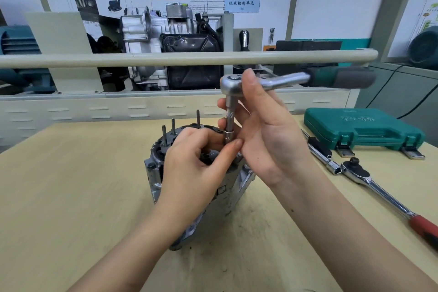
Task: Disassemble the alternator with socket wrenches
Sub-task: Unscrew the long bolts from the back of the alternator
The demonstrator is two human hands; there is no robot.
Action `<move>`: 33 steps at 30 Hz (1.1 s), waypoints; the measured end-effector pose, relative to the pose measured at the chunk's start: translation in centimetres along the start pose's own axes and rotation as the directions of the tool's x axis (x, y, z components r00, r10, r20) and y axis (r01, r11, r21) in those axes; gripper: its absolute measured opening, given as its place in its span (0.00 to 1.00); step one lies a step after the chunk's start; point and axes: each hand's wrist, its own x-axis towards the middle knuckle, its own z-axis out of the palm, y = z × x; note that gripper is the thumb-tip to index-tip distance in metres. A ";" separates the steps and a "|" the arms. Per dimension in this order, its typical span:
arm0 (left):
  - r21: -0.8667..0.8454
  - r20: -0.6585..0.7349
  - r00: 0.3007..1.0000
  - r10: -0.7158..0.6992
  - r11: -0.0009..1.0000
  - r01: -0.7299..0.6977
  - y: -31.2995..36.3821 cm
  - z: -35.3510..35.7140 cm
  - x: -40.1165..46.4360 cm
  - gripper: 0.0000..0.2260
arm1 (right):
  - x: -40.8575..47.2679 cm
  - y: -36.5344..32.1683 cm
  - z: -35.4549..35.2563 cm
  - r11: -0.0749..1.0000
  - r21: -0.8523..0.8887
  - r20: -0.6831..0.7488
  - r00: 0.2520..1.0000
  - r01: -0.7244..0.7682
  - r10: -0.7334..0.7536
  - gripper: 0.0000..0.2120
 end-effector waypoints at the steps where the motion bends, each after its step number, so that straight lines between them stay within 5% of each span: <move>1: -0.009 -0.004 1.000 -0.004 1.000 0.004 0.0 0.0 0.0 0.10 | 0.0 0.0 0.0 1.000 -0.009 0.005 1.000 0.002 -0.002 0.19; 5: -0.062 0.019 1.000 0.012 0.998 -0.011 -0.1 -0.2 -0.2 0.05 | -0.1 0.2 0.2 0.998 -0.033 0.052 0.998 -0.045 0.047 0.27; 8: -0.066 0.042 0.998 0.041 0.997 -0.038 -0.1 -0.2 -0.2 0.01 | 0.1 0.1 0.0 0.997 -0.038 0.059 0.996 -0.071 0.073 0.21; 15: 0.005 -0.003 0.999 0.037 0.999 -0.037 -0.1 0.0 0.0 0.09 | -0.2 0.1 0.3 0.999 -0.026 0.035 0.998 -0.045 0.046 0.30; 20: 0.006 -0.023 1.000 0.008 1.000 -0.007 0.0 0.1 -0.1 0.11 | -0.2 0.2 0.2 1.000 0.015 0.005 1.000 0.014 -0.014 0.20; 25: -0.012 0.023 1.000 -0.009 1.000 0.009 0.1 -0.1 -0.1 0.06 | 0.0 0.3 0.2 0.998 -0.036 0.037 0.998 -0.058 0.059 0.31; 29: -0.030 0.062 0.998 0.005 1.000 -0.003 0.0 -0.3 -0.2 0.04 | 0.1 0.1 0.0 0.997 -0.026 0.053 0.996 -0.071 0.072 0.20; 33: 0.000 0.040 0.999 0.007 1.000 -0.007 0.1 -0.3 0.0 0.09 | -0.1 0.0 0.2 0.996 -0.049 0.040 0.996 -0.080 0.082 0.29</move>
